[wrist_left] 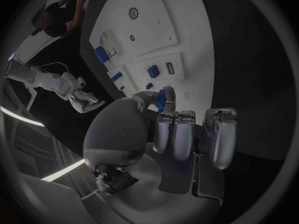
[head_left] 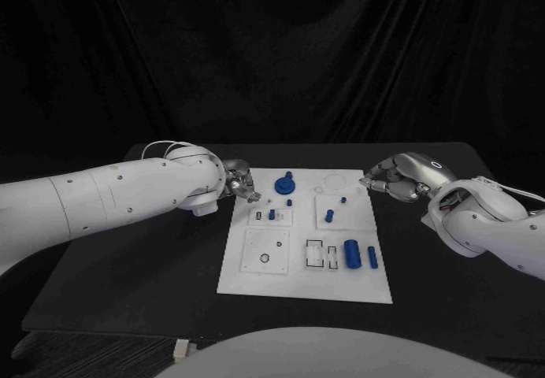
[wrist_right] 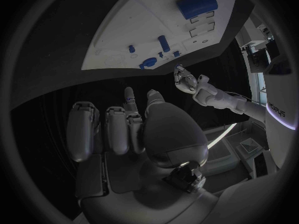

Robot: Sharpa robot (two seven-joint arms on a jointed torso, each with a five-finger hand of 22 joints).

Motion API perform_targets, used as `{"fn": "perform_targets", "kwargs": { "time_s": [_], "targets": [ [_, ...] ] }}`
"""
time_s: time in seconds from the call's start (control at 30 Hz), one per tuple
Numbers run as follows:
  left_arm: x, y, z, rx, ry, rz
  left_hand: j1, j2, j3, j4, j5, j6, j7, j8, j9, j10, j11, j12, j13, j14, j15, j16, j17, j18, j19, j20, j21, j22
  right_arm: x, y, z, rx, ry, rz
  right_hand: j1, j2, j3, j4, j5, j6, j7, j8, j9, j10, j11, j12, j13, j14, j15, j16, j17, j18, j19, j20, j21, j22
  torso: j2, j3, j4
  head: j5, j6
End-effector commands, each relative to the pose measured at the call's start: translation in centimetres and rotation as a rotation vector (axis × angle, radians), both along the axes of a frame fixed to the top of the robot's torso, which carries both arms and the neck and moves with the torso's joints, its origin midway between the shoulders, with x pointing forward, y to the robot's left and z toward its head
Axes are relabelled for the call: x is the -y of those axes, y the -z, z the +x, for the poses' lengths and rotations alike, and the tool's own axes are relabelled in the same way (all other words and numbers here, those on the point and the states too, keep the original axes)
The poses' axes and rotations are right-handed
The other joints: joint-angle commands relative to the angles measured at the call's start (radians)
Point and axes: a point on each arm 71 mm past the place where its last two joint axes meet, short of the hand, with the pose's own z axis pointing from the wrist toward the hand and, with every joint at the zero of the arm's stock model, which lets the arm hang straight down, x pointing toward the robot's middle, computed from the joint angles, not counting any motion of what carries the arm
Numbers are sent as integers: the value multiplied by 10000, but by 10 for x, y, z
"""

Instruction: Assemble the parts on the task board

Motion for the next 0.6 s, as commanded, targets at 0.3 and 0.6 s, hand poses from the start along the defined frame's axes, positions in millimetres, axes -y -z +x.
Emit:
{"fn": "perform_targets", "kwargs": {
  "time_s": [0.3,0.6],
  "targets": [
    [-1,-7,7,-2428,976,699,-160,-115,649,-691,-881,66,-121,-57,-50,1059,-65,36,2635,1057,-72,27,2628,116,572,-67,-69,2393,0,1,0,-38,51,-35,115,24,-35,-7,35,68,33,-56,-13,1068,57,-54,2609,552,24,-61,-9,168,366,72,-60,1989,2,7,-12,-12,2],
    [3,-7,17,-2968,956,673,-169,-106,713,-759,-962,17,-108,-113,-75,1059,-54,36,2635,1057,-65,27,2628,123,551,-64,-98,2382,-1,1,0,-49,20,-32,131,27,-40,-1,41,80,36,-56,-13,1068,64,-54,2609,547,30,-74,-34,170,362,76,-74,1985,11,2,-2,2,2]
  ]
}}
